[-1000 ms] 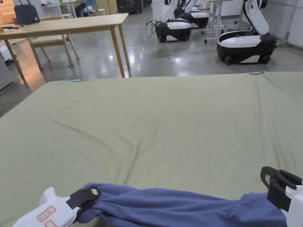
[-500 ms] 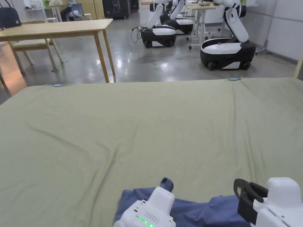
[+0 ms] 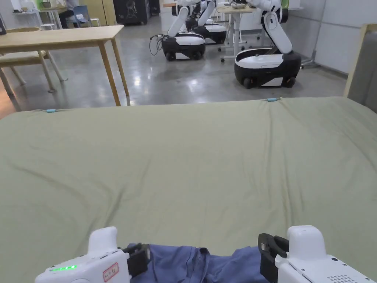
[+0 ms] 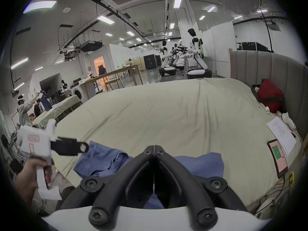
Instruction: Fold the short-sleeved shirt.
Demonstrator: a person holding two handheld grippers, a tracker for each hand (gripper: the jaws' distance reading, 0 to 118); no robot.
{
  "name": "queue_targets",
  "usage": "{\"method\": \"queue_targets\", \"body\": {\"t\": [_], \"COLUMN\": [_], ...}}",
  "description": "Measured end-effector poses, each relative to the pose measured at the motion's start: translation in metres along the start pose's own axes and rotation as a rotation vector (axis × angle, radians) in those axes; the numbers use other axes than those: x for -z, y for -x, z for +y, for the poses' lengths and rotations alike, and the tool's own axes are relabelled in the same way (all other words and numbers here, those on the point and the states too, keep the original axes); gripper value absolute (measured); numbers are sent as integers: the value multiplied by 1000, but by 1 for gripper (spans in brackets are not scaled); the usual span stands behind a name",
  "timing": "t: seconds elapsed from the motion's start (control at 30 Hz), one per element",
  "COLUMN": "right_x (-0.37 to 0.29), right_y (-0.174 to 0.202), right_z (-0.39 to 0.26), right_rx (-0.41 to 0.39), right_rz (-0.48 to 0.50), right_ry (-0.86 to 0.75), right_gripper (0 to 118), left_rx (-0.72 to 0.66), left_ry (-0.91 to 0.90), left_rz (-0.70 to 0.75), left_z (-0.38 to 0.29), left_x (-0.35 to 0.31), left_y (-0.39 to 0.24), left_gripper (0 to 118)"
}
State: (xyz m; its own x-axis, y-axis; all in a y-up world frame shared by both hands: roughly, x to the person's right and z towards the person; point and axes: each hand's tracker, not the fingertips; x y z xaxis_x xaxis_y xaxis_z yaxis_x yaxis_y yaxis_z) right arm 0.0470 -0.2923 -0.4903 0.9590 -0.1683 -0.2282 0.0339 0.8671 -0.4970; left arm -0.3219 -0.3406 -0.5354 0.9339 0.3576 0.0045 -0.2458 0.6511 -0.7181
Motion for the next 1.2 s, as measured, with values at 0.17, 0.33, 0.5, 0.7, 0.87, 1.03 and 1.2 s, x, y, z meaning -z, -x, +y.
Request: {"method": "queue_targets", "body": {"t": [0.17,0.33,0.5,0.7,0.87,1.03,1.2], "right_x": [0,-4,-8,0,7,12,13], "right_y": [-2,-5,-5,8,19,25,21], "right_z": [1,0,-1,-1,-3,-2,-2], "right_rx": [-2,-9,-12,-11,-15,-16,-5], "right_rz": [2,-17,-25,20,48,62,55], "right_ry": [-2,5,5,8,18,27,26], "right_gripper": [1,1,1,1,1,1,1], "left_rx": [126,249,105,-41,-262,-617,-827], "left_ry": [83,173,95,-151,-162,-5,-67], "left_rz": [-176,-175,-197,-271,-263,-484,-638], "left_z": [-34,-48,-39,-24,-37,-69,-98], "left_x": [32,54,33,-31,-50,-2,38], "left_y": [-52,-91,-67,-6,62,108,83], "left_gripper": [9,9,9,118,118,118,87]}}
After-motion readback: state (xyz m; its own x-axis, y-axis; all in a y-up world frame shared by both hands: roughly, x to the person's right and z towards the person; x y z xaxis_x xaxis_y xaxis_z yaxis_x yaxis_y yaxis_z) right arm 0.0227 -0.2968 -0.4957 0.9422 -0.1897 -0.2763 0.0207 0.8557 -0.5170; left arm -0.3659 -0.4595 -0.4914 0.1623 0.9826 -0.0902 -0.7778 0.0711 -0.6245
